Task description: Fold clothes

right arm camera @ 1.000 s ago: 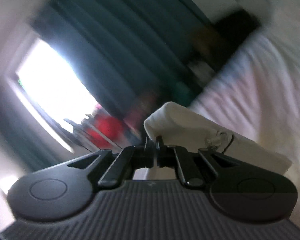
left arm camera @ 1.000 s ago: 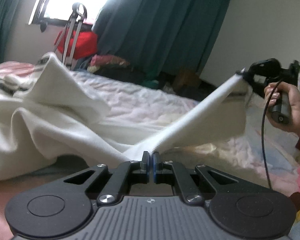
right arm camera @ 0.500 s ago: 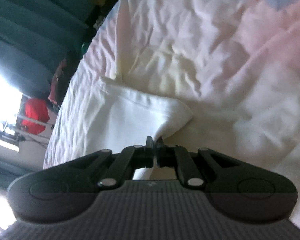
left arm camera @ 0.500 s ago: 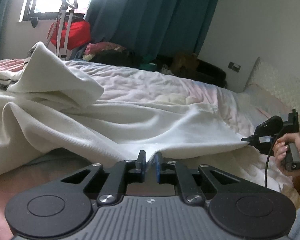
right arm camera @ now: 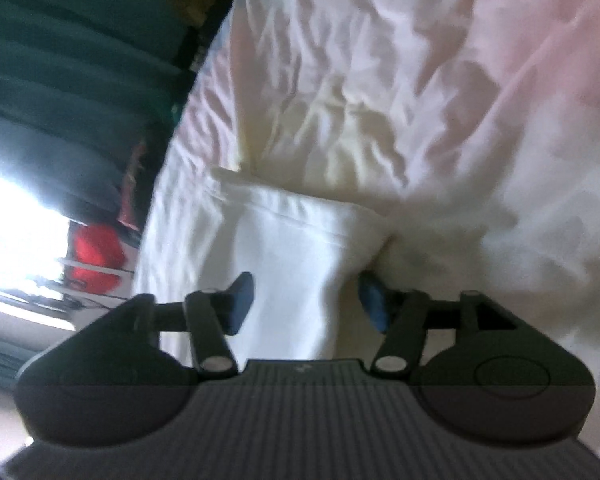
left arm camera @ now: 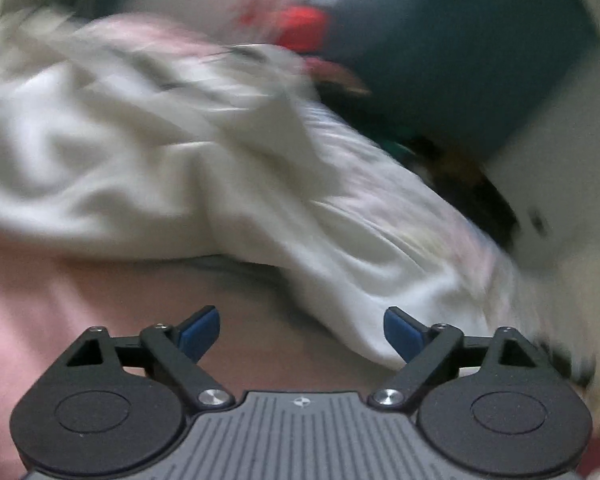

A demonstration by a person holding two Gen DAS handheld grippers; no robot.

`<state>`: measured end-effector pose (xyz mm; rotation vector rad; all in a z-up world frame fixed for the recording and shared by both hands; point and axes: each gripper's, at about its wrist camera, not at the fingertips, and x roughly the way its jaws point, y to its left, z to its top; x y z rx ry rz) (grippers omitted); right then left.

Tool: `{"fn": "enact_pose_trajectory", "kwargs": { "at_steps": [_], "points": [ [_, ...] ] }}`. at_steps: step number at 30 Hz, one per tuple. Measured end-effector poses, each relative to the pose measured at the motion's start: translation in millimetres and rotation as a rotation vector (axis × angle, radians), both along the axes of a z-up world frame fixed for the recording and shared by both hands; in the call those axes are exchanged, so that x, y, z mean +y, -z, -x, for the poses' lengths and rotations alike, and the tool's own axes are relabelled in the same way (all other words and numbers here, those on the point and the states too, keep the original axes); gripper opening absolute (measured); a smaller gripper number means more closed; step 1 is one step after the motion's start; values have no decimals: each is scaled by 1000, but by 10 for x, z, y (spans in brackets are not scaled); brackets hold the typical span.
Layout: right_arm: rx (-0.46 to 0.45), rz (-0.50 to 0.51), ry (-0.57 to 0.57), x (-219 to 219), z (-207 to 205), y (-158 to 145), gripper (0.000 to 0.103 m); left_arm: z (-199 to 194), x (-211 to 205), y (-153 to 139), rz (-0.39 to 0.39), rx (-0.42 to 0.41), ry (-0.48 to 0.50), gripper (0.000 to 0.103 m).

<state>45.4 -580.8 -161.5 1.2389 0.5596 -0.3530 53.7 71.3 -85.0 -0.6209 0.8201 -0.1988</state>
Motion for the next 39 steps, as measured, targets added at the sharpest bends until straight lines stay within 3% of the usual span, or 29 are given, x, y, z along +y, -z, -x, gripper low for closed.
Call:
{"fn": "enact_pose_trajectory", "kwargs": {
  "at_steps": [2, 4, 7, 12, 13, 14, 15, 17, 18, 21, 25, 30, 34, 39],
  "points": [
    [-23, -16, 6, 14, 10, -3, 62, -15, 376, 77, 107, 61, -152, 90],
    [-33, -15, 6, 25, 0, -12, 62, 50, 777, 149, 226, 71, -341, 90],
    [-17, 30, -10, 35, -59, -40, 57, 231, 1247, 256, 319, 71, -624, 90],
    [55, 103, -11, 28, -217, 17, 22, 318, 1673, 379, 423, 60, -893, 77],
    [58, 114, -16, 18, -251, 36, 20, 299, 1716, 378, 423, 61, -924, 68],
    [73, 136, -25, 14, -291, 43, 12, 278, 1744, 367, 410, 60, -947, 55],
    [65, 139, -23, -1, -302, 41, 10, 254, 1763, 330, 373, 63, -962, 48],
    [46, 150, -16, -32, -313, 28, 8, 204, 1798, 237, 280, 71, -984, 7],
    [35, 159, -11, -47, -315, 17, 7, 200, 1811, 181, 250, 74, -989, 4],
    [16, 169, 19, -80, -280, -29, 6, 245, 1890, -37, 178, 71, -989, 3],
    [23, 229, 49, -89, -192, -156, 6, 372, 2066, -487, 50, -10, -943, 2],
    [15, 296, 115, -49, 57, -385, 5, 417, 2368, -797, 11, 21, -877, 2],
    [64, 293, 169, -13, 263, -427, 5, 370, 2522, -709, -20, 105, -814, 2],
    [201, 334, 96, 19, 205, -268, 6, 269, 2398, -324, -191, 204, -723, 7]
  ]
}}
